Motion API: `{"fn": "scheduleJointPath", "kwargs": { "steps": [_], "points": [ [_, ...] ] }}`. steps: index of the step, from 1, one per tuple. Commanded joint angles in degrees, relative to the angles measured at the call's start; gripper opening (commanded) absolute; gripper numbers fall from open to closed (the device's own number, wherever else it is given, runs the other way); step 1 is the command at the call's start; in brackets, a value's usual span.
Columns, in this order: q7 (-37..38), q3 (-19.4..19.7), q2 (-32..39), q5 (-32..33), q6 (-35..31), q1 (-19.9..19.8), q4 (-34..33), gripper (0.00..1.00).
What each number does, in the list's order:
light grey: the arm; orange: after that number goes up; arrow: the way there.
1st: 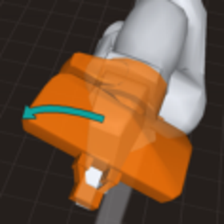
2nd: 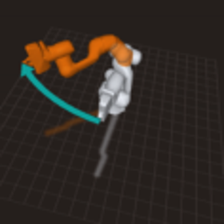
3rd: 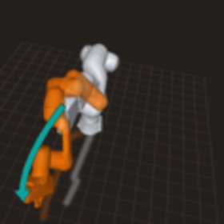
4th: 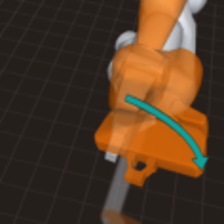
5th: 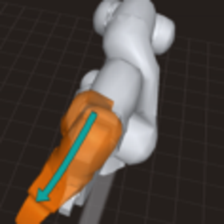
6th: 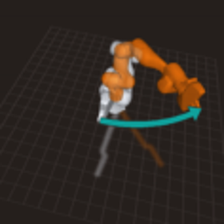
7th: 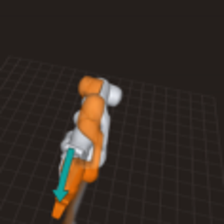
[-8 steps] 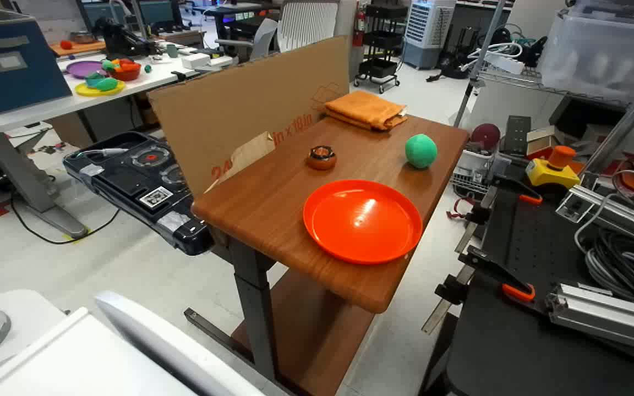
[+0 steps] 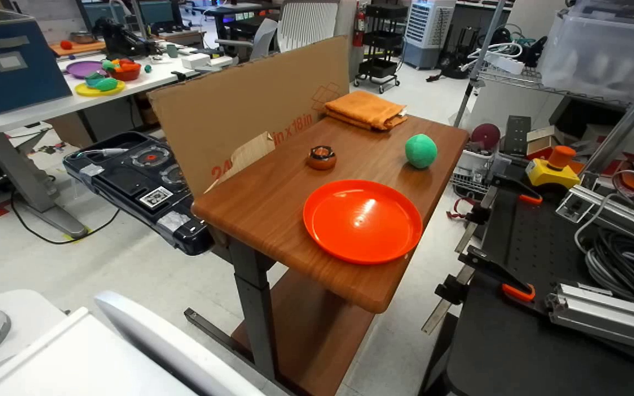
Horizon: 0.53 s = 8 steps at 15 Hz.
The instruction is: Put the green plushie on the orange plate
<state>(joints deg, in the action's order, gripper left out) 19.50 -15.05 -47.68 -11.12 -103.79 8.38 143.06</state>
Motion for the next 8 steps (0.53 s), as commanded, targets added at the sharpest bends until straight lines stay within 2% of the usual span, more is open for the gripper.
{"fn": "scheduleJointPath", "kwargs": {
  "steps": [1,5,8],
  "points": [
    [-3.6,1.6,2.3,3.5,-3.8,-2.7,0.5,1.0],
    [-8.5,4.7,7.0,8.8,-10.9,-5.5,1.7,1.0],
    [-11.9,7.8,12.9,10.5,-17.8,-6.7,1.7,1.0]
  ]
}}
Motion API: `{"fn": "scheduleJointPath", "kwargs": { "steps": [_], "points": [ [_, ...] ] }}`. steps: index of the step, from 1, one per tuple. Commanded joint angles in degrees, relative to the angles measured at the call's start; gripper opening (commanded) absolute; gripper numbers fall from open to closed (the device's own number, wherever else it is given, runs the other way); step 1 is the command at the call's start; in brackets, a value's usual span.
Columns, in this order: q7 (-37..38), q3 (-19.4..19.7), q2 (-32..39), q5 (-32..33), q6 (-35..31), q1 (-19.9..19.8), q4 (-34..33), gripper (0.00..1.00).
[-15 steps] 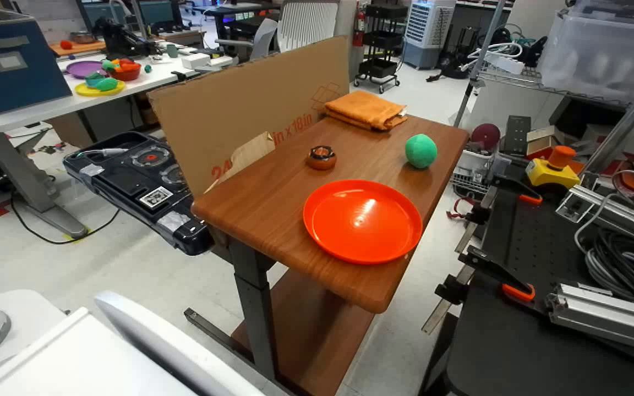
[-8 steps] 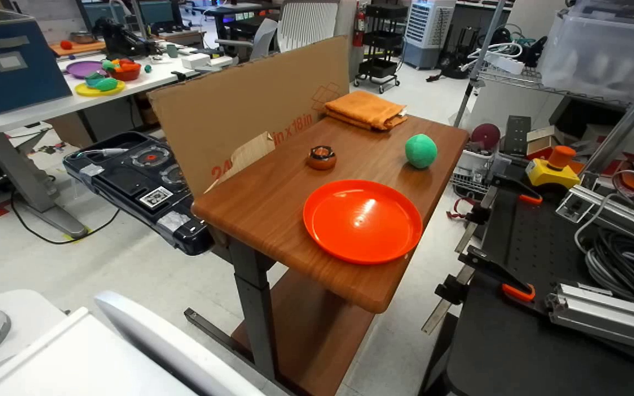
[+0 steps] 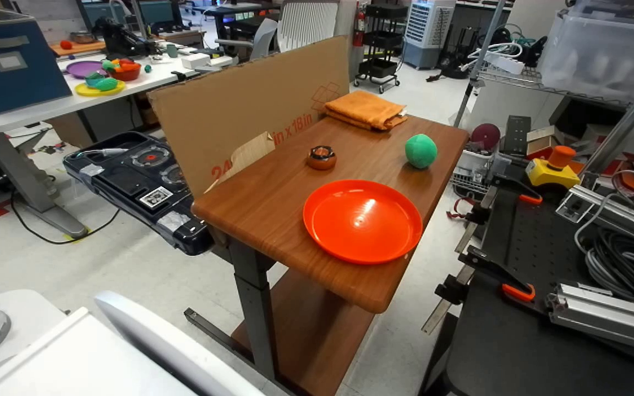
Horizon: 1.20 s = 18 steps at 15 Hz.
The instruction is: Put the green plushie on the orange plate
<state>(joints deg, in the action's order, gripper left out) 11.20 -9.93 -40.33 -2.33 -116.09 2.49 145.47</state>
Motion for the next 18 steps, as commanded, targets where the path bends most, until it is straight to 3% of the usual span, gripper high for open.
{"fn": "scheduleJointPath", "kwargs": {
  "steps": [1,9,18],
  "points": [
    [-4.6,3.4,7.7,2.1,-7.3,-1.0,-0.9,1.0],
    [-6.2,5.3,28.5,10.0,-17.4,-3.4,-4.8,1.0],
    [-2.8,8.5,50.7,18.7,-17.3,-2.9,-16.0,1.0]
  ]
}}
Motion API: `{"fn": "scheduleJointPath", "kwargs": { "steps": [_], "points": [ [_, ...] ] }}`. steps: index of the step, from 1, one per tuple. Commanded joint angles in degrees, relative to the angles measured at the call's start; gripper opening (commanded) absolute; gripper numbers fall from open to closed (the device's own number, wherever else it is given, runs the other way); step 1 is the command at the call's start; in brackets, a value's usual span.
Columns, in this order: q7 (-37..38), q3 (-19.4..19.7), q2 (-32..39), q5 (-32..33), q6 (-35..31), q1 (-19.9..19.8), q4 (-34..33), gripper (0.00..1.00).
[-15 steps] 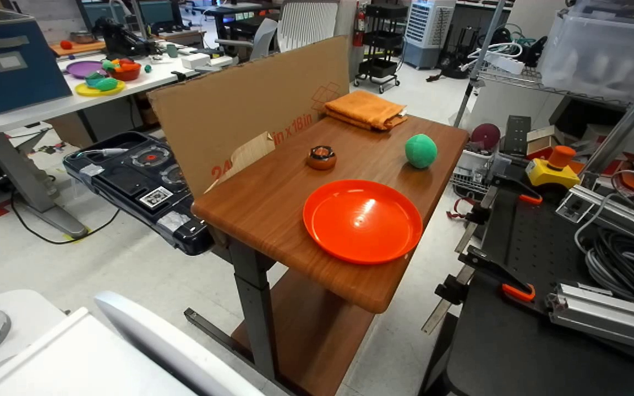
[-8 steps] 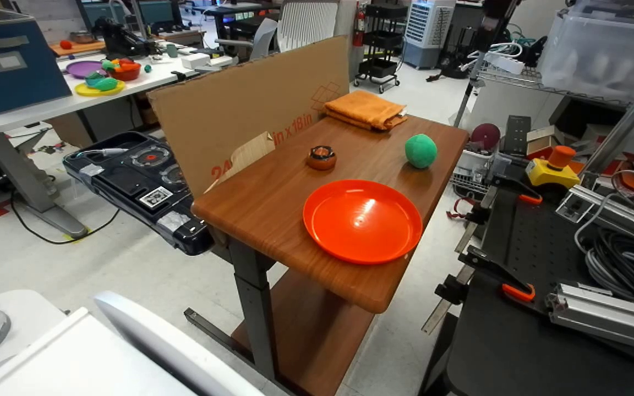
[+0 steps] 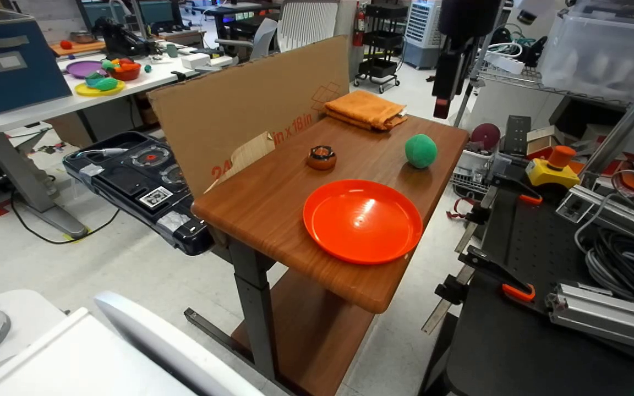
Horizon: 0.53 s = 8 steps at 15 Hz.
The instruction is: Put the green plushie on the orange plate
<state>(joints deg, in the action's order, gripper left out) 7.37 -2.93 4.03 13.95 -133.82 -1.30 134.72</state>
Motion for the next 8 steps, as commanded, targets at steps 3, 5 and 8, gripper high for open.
{"fn": "scheduleJointPath", "kwargs": {
  "steps": [3,5,8],
  "points": [
    [0.7,2.7,11.7,1.9,1.7,1.3,-9.1,1.0],
    [0.5,3.4,14.2,1.8,2.7,1.7,-10.9,1.0],
    [0.5,4.1,17.9,1.8,3.7,2.4,-13.1,1.0]
  ]
}}
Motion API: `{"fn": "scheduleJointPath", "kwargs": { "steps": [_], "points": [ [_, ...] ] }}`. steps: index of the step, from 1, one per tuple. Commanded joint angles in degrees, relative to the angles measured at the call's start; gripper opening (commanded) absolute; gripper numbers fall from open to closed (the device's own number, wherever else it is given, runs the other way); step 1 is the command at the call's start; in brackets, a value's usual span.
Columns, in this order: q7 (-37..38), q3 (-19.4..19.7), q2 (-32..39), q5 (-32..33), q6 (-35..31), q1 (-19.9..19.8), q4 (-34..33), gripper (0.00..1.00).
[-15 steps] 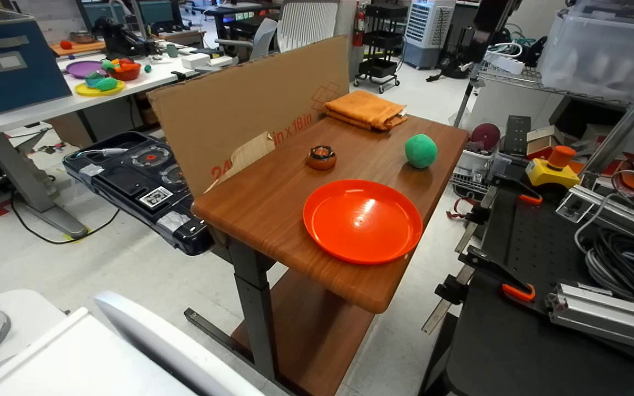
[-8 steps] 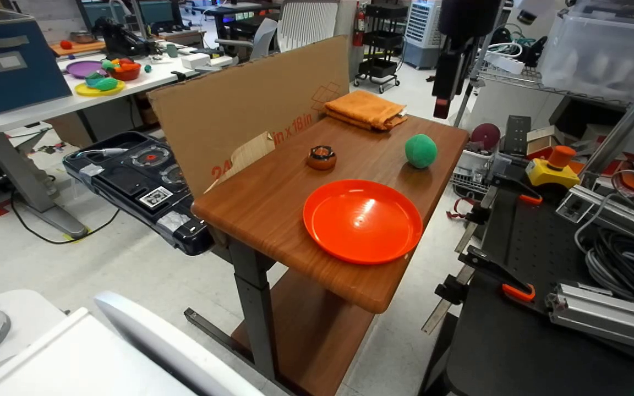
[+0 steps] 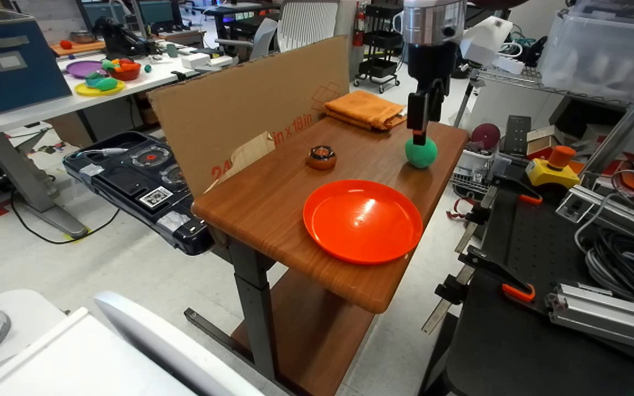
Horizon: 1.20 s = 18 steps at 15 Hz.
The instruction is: Put the green plushie on the orange plate
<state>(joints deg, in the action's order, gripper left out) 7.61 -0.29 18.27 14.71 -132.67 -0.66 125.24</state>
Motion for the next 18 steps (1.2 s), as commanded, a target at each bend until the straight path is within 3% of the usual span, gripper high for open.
{"fn": "scheduleJointPath", "kwargs": {
  "steps": [1,3,4,5,9,12,14,15,18],
  "points": [
    [0.1,1.6,4.7,0.8,3.3,1.9,-4.4,1.0],
    [-0.2,1.7,6.8,0.6,4.6,2.4,-5.6,1.0],
    [-0.4,1.7,7.7,0.5,5.3,2.6,-6.2,0.75],
    [-0.1,1.9,8.5,0.8,5.8,2.9,-6.7,0.72],
    [0.8,2.2,6.3,2.2,4.4,4.5,-3.8,0.42],
    [2.4,1.0,-0.9,5.5,0.8,7.5,2.9,0.21],
    [4.1,-1.1,-5.7,4.3,-1.5,9.5,6.6,0.1],
    [4.4,-2.6,-7.8,2.5,-2.1,10.2,7.7,0.05],
    [5.9,-6.8,-11.2,-1.7,-3.8,12.5,8.5,0.06]
  ]
}}
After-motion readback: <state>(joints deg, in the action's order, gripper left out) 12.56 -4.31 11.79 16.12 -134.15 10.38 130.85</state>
